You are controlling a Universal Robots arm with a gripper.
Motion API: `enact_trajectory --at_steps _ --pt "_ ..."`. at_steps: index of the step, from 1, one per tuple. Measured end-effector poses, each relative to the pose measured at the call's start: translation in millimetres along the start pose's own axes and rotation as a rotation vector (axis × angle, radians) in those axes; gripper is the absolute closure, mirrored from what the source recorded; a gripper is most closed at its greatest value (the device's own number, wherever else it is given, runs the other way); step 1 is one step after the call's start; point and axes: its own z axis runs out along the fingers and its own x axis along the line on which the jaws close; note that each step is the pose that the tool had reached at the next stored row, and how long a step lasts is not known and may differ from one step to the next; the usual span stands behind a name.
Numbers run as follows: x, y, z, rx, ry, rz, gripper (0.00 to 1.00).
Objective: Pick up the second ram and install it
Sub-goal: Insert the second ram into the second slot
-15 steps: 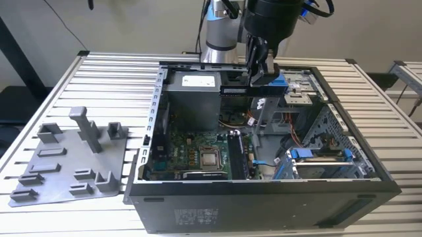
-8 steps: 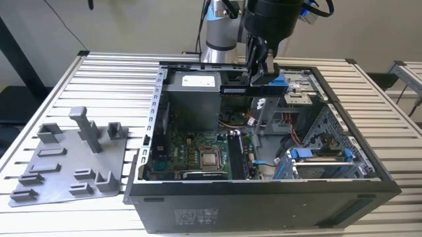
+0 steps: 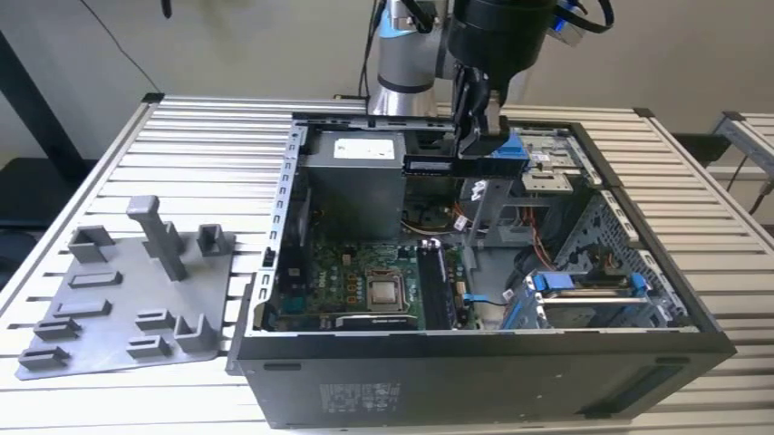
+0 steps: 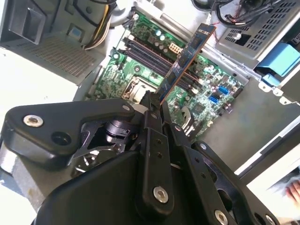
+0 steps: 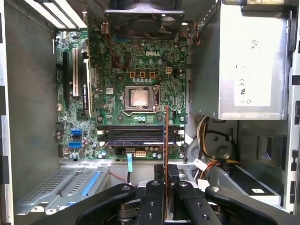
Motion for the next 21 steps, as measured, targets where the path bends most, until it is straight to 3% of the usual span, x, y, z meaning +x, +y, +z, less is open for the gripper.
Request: enact_trajectory --at_steps 21 --pt "0.0 0.0 0.9 0.0066 -0.0013 0.242 0.86"
